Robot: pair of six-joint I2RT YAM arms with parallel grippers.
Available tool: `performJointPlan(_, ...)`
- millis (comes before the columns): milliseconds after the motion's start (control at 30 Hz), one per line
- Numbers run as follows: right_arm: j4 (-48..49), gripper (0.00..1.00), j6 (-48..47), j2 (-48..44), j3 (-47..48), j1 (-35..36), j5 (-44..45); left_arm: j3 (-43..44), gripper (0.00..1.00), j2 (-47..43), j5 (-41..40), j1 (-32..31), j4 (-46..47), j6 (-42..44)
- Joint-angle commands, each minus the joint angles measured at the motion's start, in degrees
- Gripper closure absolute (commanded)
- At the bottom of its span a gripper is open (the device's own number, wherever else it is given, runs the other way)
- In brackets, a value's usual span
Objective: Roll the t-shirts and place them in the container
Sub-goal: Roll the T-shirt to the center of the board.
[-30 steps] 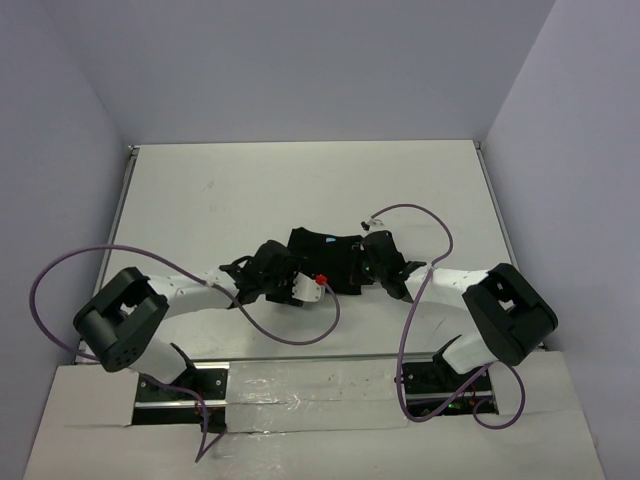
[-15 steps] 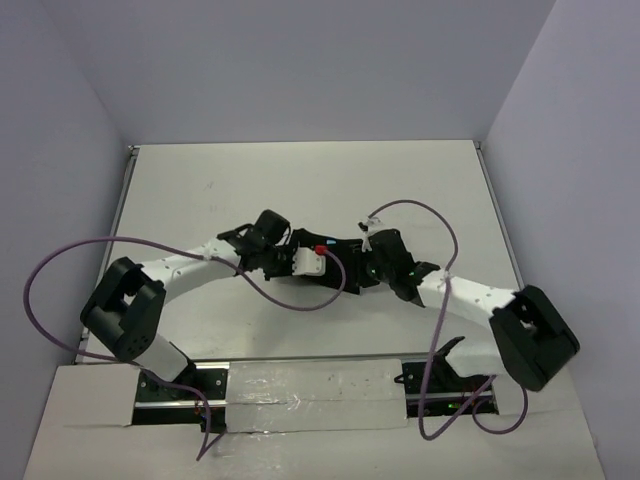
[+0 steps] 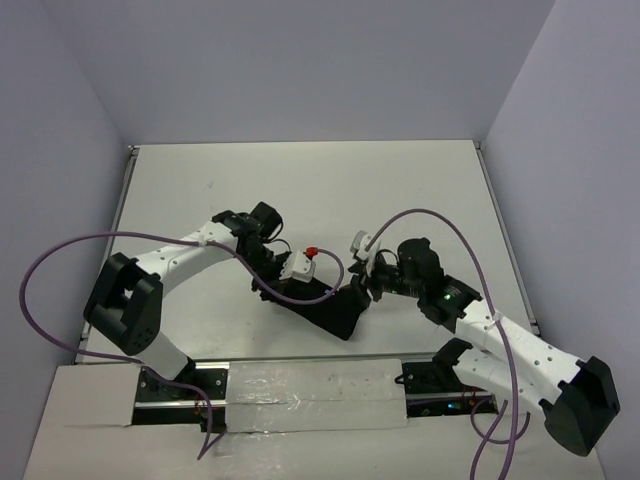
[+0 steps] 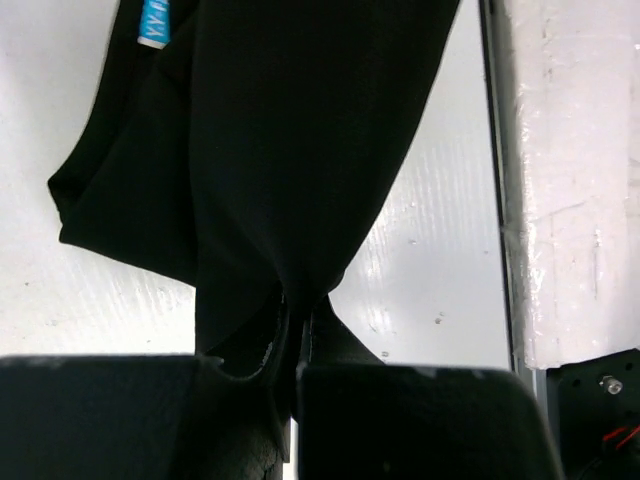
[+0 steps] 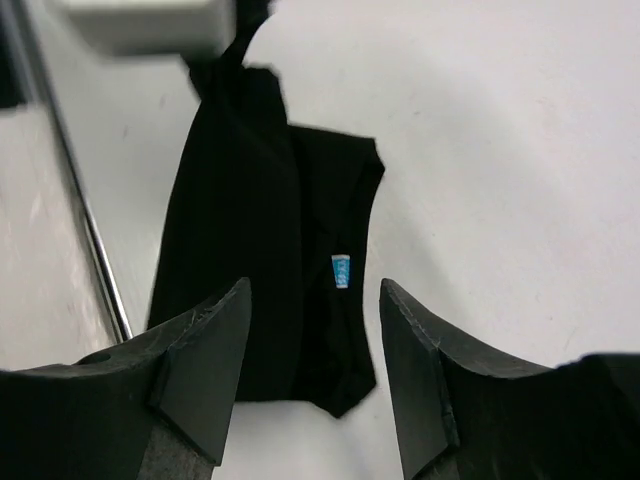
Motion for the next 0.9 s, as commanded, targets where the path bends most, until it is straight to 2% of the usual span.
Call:
performJointPlan(0,-6.5,0.39,-15.1,0.1,2.5,1.8,-6.2,2.6,1.0,0.1,5.6,0.5,-3.3,1.6)
performJointPlan(133,-8.6,0.39,-14.9,2.8,3.8,8.4,-3.4,2.3,1.0,0.1,5.6,0.6,-2.1,0.2)
performJointPlan(300,2.1,0.38,-4.6,0.2,-1.9,16.0,2.3,0.2,1.0,-0.5,4.1,0.9,2.6,-5.2)
performJointPlan(500,5.5,0.38,0.9,5.1,-1.0,21.9,8.3,-0.8,1.0,-0.5,3.5,1.4,4.5,-7.0)
performJointPlan(667,5.0,0.38,9.3,2.8,-2.0,25.5,17.9,-2.0,1.0,-1.3,3.5,2.3,6.1,-8.3)
performJointPlan(733,1.9,0.38,13.3,0.1,-1.5,25.8,23.0,-3.2,1.0,-1.9,3.4,2.4,7.2,-9.1)
performJointPlan(867,-5.5,0.37,12.6,-3.4,-1.1,26.2,24.2,-4.2,1.0,-2.2,4.1,2.6,8.6,-10.7)
